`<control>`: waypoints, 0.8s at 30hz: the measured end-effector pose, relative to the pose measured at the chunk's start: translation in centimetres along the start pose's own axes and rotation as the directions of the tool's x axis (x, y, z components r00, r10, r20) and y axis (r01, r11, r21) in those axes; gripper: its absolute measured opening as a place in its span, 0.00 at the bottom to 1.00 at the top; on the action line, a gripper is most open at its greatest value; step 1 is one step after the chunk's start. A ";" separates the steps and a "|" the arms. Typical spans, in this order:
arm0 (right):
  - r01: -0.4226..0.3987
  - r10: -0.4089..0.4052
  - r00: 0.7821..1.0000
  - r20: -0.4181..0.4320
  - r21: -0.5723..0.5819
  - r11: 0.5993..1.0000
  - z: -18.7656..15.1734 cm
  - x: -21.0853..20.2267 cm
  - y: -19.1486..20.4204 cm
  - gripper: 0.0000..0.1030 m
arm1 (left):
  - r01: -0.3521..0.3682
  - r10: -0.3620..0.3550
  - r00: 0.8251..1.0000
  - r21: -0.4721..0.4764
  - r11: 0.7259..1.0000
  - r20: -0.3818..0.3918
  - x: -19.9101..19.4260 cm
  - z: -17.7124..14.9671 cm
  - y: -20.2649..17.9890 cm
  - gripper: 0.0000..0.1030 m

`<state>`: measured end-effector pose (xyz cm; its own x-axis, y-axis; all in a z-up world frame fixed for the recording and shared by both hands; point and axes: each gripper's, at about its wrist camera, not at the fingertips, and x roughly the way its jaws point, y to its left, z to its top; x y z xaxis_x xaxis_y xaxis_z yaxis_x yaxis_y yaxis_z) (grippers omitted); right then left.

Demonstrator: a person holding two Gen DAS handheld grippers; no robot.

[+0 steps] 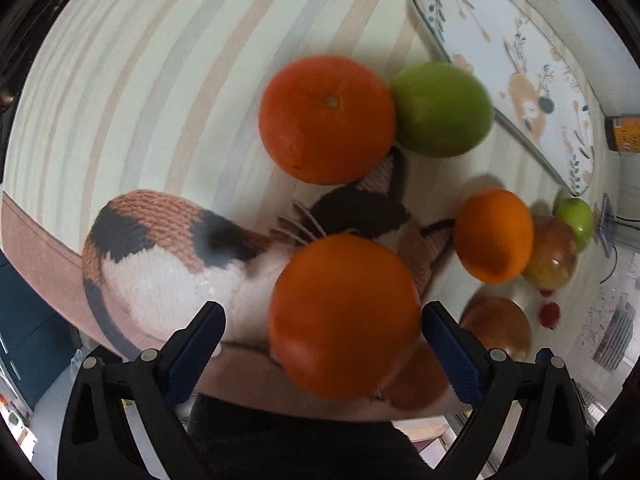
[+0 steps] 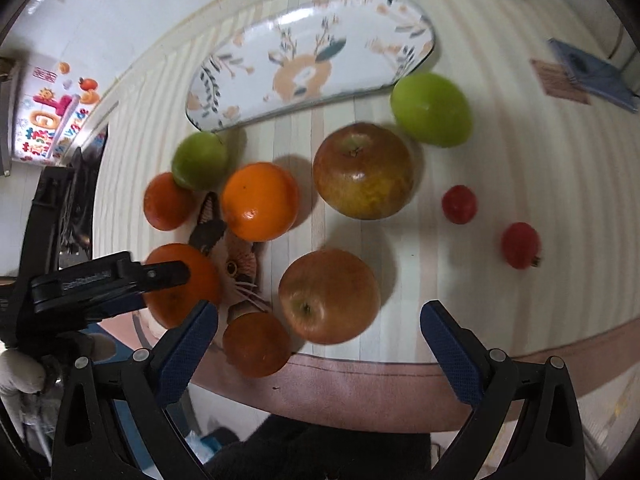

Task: Organize fruits
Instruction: 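Grasp the large orange with the left tool while the right tool grasps a red apple, then carry the orange with the left tool onto the floral plate while the right tool places the apple beside it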

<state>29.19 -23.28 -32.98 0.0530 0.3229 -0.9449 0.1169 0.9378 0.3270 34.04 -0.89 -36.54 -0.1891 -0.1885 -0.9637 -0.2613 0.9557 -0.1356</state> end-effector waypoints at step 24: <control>0.018 -0.019 0.995 -0.102 -0.015 1.000 0.9 3.2 1.5 0.67 | -0.055 0.042 0.995 0.154 0.987 0.091 -1.7 -2.5 -3.8 0.72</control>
<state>30.44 -20.94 -35.53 -0.0506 0.3160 -0.9474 0.1026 0.9452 0.3098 33.05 -4.79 -33.79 -0.1132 -0.1271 -0.9854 -0.1016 0.9881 -0.1157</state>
